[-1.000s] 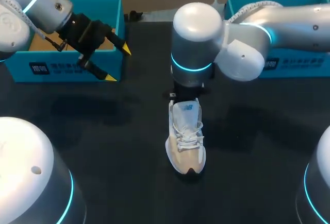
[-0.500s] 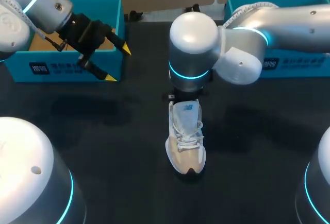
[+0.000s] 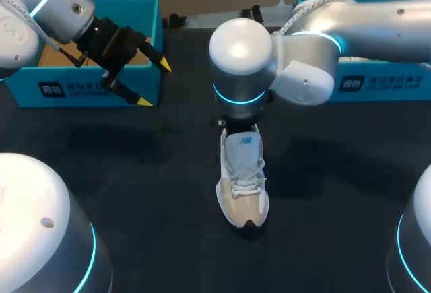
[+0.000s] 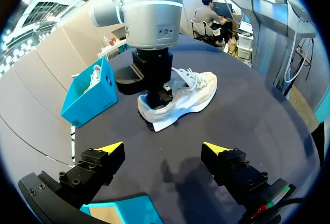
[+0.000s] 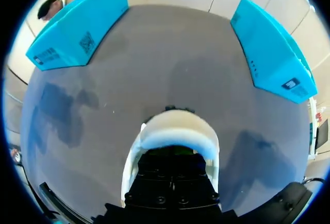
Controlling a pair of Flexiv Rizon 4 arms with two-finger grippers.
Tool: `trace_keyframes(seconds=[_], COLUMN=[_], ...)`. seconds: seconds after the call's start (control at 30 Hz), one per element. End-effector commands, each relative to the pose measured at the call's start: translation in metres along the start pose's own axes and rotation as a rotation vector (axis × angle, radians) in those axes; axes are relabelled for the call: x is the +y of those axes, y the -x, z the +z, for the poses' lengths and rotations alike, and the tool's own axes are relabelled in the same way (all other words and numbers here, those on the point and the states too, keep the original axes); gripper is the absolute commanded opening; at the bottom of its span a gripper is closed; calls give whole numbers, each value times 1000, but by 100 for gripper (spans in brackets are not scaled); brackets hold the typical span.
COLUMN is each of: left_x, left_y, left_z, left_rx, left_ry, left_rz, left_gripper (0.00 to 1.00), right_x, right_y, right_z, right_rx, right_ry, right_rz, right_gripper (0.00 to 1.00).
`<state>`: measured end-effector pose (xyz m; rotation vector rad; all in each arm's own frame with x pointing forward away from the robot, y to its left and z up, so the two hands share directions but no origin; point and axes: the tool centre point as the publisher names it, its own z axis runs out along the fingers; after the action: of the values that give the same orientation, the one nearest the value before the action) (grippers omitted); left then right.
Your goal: Take the shoe out of the shoebox, open the shoe tongue, remove and reinsert the insole, then place the shoe into the shoebox
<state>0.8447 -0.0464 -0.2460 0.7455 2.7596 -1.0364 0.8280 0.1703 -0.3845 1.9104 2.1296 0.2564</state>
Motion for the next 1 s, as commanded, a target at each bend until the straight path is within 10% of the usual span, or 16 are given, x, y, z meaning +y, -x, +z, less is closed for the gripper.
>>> trace_keyframes(seconds=[0.03,0.5,1.0], left_x=[0,0,0], left_y=[-1,-1,-1], left_z=[0,0,0], left_rx=[0,0,0], left_ry=[3,3,3], left_rz=[0,0,0], left_gripper=[100,100,100], right_x=[5,-32,-20], right_y=[-4,-4,11], right_z=[12,23,-41], right_rx=[4,-1,4], right_ry=[-6,-118,-141], right_rz=[-16,-24,-68], right_gripper=[0,0,0])
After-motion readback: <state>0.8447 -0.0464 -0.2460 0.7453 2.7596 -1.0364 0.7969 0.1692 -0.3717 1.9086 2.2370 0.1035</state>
